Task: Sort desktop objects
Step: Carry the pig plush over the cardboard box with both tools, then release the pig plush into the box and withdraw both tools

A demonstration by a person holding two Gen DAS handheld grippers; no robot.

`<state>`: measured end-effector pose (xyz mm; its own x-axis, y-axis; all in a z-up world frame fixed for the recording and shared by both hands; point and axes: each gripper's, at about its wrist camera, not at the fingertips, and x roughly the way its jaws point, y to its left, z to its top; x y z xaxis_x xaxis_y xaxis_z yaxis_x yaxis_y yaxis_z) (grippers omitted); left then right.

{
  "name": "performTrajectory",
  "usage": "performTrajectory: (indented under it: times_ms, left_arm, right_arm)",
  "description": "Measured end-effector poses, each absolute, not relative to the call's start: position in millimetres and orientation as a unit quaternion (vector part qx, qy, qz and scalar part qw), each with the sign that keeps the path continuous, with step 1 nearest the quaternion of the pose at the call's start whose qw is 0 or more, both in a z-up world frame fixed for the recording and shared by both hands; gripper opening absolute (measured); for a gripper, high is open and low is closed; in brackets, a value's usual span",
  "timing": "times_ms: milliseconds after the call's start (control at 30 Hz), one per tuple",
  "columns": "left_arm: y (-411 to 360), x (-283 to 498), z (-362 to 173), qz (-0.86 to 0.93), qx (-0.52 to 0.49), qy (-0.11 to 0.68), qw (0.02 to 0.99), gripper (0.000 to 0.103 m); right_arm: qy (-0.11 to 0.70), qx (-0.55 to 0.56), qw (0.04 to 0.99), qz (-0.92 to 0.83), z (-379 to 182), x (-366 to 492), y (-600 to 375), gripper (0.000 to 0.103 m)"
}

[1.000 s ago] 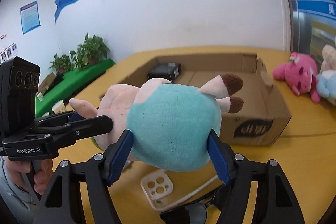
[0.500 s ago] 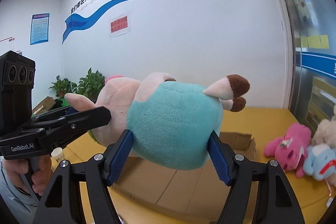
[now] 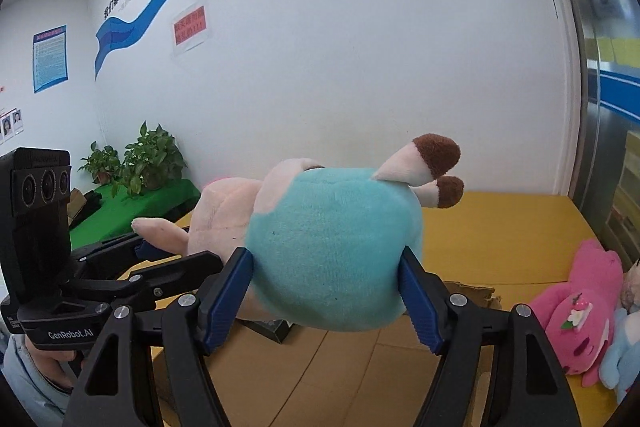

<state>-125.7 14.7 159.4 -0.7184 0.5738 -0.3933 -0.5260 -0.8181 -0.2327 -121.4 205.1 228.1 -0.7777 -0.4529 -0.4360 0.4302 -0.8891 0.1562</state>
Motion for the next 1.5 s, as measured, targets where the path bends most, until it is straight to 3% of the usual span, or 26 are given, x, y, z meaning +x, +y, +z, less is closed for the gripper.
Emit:
performTrajectory:
  times_ms: [400, 667, 800, 900, 967, 1000, 1067, 1133, 1267, 1500]
  left_arm:
    - [20.5, -222.6, 51.1, 0.885, -0.387, -0.065, 0.251, 0.051]
    - [13.7, -245.9, 17.4, 0.862, -0.455, -0.065, 0.216, 0.052]
    - [5.0, -241.0, 40.5, 0.870, -0.445, -0.079, 0.196, 0.053]
    - [-8.4, -215.6, 77.4, 0.899, -0.388, -0.078, 0.185, 0.055]
    - [-16.0, -184.4, 106.6, 0.919, -0.346, -0.066, 0.180, 0.056]
    - [-20.2, -173.7, 117.0, 0.924, -0.331, -0.061, 0.180, 0.059]
    - [-28.9, -132.0, 135.3, 0.939, -0.293, -0.040, 0.176, 0.073]
    - [-34.2, -96.7, 143.0, 0.950, -0.265, -0.017, 0.165, 0.079]
    - [-41.4, -34.9, 135.3, 0.956, -0.255, -0.005, 0.148, 0.079]
    - [-46.2, 11.7, 80.4, 0.948, -0.286, 0.002, 0.139, 0.079]
  right_arm:
    - [-0.086, 0.388, 0.227, -0.889, 78.4, -248.6, 196.5, 0.072]
    - [-0.087, 0.457, 0.208, -0.860, 24.6, -272.1, 194.6, 0.078]
    - [-0.093, 0.451, 0.212, -0.862, 35.8, -263.6, 197.4, 0.081]
    - [-0.080, 0.433, 0.206, -0.874, 63.4, -243.2, 199.7, 0.081]
    - [-0.065, 0.414, 0.207, -0.884, 87.7, -221.3, 200.7, 0.086]
    - [-0.054, 0.397, 0.206, -0.893, 103.2, -201.4, 204.3, 0.089]
    - [-0.043, 0.366, 0.206, -0.907, 126.8, -164.9, 212.3, 0.103]
    - [-0.037, 0.342, 0.208, -0.916, 144.1, -129.7, 220.5, 0.103]
    - [-0.009, 0.328, 0.207, -0.922, 148.3, -54.2, 232.9, 0.103]
    - [0.022, 0.372, 0.186, -0.909, 95.1, 3.4, 242.3, 0.103]
